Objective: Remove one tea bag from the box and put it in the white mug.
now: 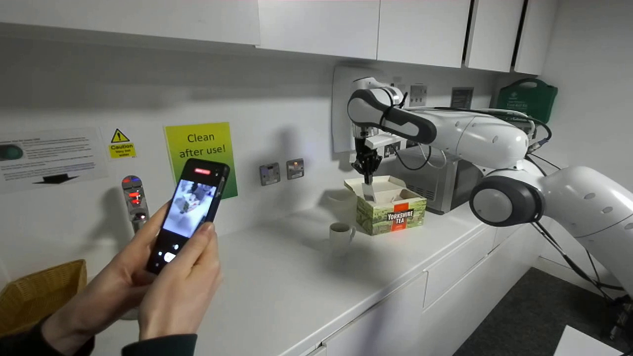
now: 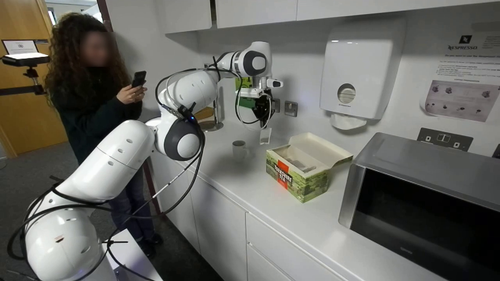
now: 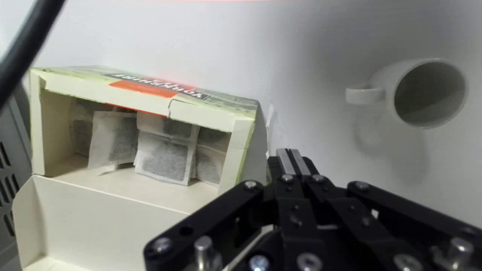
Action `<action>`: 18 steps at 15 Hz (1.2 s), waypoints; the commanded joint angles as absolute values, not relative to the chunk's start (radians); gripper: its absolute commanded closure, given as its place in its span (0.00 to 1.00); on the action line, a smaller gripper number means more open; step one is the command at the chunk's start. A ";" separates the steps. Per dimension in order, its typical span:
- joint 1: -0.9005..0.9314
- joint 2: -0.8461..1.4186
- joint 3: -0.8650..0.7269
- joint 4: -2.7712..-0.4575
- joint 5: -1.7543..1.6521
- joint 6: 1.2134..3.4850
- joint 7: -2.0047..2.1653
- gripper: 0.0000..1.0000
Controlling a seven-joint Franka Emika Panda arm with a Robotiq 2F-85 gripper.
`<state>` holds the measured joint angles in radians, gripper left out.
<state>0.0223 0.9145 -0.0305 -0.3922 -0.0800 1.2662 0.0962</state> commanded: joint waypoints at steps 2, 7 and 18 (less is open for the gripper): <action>0.072 0.915 -0.027 -0.391 -0.089 1.216 0.062 1.00; 0.115 0.934 -0.029 -0.390 -0.091 1.207 0.058 1.00; 0.177 0.953 -0.034 -0.386 -0.098 1.197 0.048 1.00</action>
<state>0.1637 0.9621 -0.0301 -0.3944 -0.0833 1.2365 0.0830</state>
